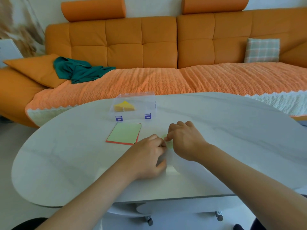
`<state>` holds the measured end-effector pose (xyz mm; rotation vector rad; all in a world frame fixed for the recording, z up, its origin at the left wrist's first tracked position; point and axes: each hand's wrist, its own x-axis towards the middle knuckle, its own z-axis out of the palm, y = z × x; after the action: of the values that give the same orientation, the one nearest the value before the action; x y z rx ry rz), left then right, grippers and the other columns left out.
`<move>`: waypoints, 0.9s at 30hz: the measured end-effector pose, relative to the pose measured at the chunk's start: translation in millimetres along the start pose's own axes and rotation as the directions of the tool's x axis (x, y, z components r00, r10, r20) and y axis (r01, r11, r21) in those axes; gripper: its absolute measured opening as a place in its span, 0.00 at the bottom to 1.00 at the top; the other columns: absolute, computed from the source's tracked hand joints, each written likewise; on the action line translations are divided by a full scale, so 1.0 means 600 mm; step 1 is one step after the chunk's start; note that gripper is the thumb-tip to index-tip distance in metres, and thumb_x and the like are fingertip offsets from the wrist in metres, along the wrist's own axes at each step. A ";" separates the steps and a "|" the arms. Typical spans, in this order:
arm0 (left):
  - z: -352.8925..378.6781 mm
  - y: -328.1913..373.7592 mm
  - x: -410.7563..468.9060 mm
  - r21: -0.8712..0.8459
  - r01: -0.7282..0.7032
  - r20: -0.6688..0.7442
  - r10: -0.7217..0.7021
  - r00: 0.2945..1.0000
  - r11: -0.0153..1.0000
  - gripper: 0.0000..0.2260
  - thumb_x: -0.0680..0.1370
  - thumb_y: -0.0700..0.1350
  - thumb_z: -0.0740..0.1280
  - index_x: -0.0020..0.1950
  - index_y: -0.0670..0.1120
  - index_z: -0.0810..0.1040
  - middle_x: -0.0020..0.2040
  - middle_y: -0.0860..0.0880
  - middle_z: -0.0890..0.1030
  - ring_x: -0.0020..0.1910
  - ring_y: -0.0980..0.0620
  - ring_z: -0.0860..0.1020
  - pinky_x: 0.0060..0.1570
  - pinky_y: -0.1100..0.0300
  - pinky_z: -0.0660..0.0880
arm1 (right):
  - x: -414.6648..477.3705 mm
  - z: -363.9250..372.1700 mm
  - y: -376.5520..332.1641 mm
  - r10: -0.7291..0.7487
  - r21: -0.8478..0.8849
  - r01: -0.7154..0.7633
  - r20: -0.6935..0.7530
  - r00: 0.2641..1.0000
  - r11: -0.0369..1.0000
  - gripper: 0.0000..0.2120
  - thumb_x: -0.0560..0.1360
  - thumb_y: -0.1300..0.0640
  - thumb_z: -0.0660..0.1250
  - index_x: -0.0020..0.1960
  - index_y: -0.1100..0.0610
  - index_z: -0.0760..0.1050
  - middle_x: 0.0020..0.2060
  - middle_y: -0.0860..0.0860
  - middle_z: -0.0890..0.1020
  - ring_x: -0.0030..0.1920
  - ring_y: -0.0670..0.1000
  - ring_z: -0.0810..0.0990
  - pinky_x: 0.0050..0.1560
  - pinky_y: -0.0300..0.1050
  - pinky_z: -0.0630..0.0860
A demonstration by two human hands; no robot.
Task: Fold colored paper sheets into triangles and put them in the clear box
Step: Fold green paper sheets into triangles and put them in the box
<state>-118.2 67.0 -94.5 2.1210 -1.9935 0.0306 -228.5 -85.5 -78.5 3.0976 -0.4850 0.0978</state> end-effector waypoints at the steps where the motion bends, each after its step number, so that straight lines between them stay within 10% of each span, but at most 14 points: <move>1: 0.002 0.001 -0.003 -0.008 0.004 0.000 -0.004 1.000 1.000 0.25 0.74 0.56 0.53 0.60 0.46 0.82 0.57 0.51 0.77 0.58 0.53 0.71 0.51 0.54 0.76 | -0.001 0.001 0.001 0.008 0.011 -0.008 0.003 1.000 1.000 0.25 0.75 0.63 0.55 0.65 0.45 0.78 0.59 0.46 0.76 0.53 0.52 0.71 0.55 0.48 0.66; 27: 0.015 0.022 -0.029 -0.058 0.065 -0.041 -0.068 0.997 0.996 0.22 0.79 0.57 0.56 0.69 0.52 0.74 0.57 0.54 0.71 0.60 0.55 0.69 0.56 0.58 0.73 | -0.081 0.049 0.000 -0.128 0.012 0.136 -0.279 0.952 0.991 0.18 0.73 0.52 0.57 0.49 0.51 0.85 0.50 0.45 0.85 0.47 0.51 0.81 0.47 0.50 0.77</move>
<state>-133.7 81.8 -104.4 2.1317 -1.8767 0.0080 -272.6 -71.2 -110.7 3.0627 -0.2682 0.5344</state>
